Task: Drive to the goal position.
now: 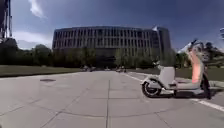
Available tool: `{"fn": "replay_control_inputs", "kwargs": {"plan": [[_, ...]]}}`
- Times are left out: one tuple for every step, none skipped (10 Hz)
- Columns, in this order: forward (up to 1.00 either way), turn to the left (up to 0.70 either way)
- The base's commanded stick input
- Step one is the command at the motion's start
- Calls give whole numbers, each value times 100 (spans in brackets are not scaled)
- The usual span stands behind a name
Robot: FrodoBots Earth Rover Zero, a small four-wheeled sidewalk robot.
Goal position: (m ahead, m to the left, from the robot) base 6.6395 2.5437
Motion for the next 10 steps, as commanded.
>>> {"fn": "replay_control_inputs", "kwargs": {"plan": [[50,0],[50,0],[50,0],[50,0],[50,0],[50,0],[50,0],[50,0],[50,0],[50,0]]}}
